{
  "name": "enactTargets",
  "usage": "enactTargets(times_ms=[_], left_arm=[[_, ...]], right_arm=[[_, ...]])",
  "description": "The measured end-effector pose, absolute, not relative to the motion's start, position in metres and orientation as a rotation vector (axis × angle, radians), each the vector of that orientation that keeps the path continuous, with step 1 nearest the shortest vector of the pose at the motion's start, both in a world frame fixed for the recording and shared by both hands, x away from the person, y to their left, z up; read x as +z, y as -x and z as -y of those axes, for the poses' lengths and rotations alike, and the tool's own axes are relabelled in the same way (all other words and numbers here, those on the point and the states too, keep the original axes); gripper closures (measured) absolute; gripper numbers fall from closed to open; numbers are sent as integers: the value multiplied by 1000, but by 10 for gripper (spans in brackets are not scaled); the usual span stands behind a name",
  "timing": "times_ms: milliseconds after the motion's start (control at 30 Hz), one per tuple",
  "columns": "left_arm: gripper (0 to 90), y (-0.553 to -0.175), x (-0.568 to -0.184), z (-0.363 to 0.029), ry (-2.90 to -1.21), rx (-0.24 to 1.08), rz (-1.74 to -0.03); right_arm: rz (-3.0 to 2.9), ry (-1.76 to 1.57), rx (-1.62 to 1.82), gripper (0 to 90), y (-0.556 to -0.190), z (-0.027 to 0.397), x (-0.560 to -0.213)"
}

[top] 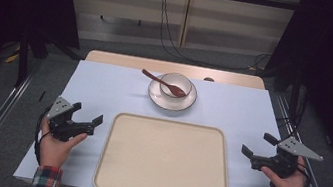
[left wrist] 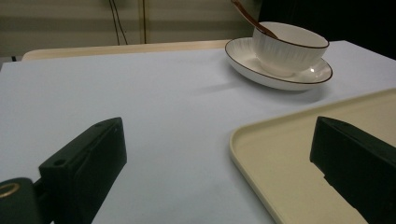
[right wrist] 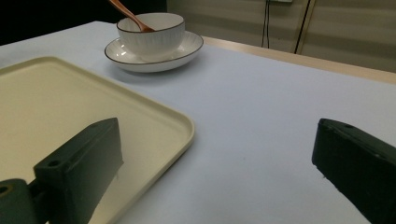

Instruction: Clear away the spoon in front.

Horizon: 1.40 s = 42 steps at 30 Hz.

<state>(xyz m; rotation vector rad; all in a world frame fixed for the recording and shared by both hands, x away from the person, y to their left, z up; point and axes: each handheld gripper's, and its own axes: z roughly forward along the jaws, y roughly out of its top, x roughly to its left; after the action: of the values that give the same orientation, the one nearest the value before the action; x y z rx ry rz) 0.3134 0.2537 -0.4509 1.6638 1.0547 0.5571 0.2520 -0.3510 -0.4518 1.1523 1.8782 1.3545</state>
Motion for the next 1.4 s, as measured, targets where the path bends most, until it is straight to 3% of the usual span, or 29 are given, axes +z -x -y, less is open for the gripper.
enactTargets(times_ms=[733,1400], left_arm=[[44,-327,-450,-223,-1709,505,-1023],[44,-366,-430,-173,-1725,470,-1002]], right_arm=[[-1852,-1145,1360,16,-248,352,-446],[-1860,-1134,1378,20,-248,350,-446]])
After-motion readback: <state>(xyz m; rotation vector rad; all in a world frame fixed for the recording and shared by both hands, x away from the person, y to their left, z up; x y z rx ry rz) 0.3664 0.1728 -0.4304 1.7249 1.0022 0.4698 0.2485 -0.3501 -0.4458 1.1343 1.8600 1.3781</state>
